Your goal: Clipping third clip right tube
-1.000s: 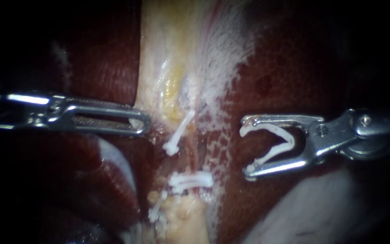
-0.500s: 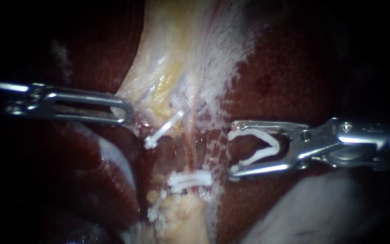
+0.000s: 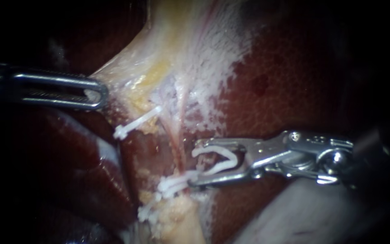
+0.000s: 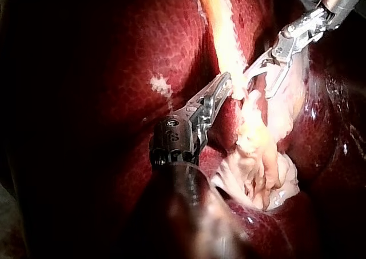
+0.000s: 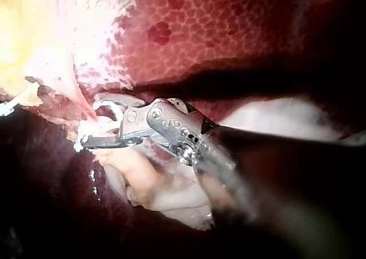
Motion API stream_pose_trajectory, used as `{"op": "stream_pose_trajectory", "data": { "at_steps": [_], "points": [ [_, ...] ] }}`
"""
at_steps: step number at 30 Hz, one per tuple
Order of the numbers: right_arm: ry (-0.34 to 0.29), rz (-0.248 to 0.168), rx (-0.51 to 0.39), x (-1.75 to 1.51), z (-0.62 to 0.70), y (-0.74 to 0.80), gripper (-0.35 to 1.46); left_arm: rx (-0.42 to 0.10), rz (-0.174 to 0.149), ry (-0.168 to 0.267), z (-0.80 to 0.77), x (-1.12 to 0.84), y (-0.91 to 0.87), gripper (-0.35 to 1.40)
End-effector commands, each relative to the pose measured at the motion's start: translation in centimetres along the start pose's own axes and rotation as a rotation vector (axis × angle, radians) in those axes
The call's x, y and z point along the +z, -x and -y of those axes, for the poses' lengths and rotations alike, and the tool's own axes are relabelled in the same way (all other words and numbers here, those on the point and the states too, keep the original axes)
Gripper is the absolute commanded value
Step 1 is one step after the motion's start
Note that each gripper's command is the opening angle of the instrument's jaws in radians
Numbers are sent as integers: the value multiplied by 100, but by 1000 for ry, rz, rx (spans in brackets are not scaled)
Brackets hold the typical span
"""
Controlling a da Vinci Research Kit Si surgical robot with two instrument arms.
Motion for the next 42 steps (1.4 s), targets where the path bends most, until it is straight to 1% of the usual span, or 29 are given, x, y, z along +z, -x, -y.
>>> {"op": "stream_pose_trajectory", "data": {
  "at_steps": [1, 3, 10, 18, 22, 28, 39, 42],
  "points": [
    [-6, 4, 1, 3, -1, -1, 57, 1, 0, 1, 2, -1, 1, -35],
    [-17, 9, -3, 7, -2, -4, 56, 0, 3, 1, 5, -1, 2, -35],
    [-12, 7, -11, 20, -6, -10, 57, 5, 7, 4, 14, -1, 3, -35],
    [-7, 6, -10, 27, -12, -13, 57, 6, 6, 0, 20, 0, 3, -35],
    [-4, 4, -9, 34, -12, -17, 56, 6, 6, 0, 21, 1, 3, -35],
    [-6, 5, -9, 36, -8, -17, 51, 6, 6, 0, 21, 1, 2, -35],
    [-5, 5, -2, 36, -8, -19, 41, 6, 6, 0, 21, 1, 2, -35],
    [-5, 5, -2, 36, -9, -19, 35, 6, 6, 0, 21, 1, 2, -35]
  ]
}}
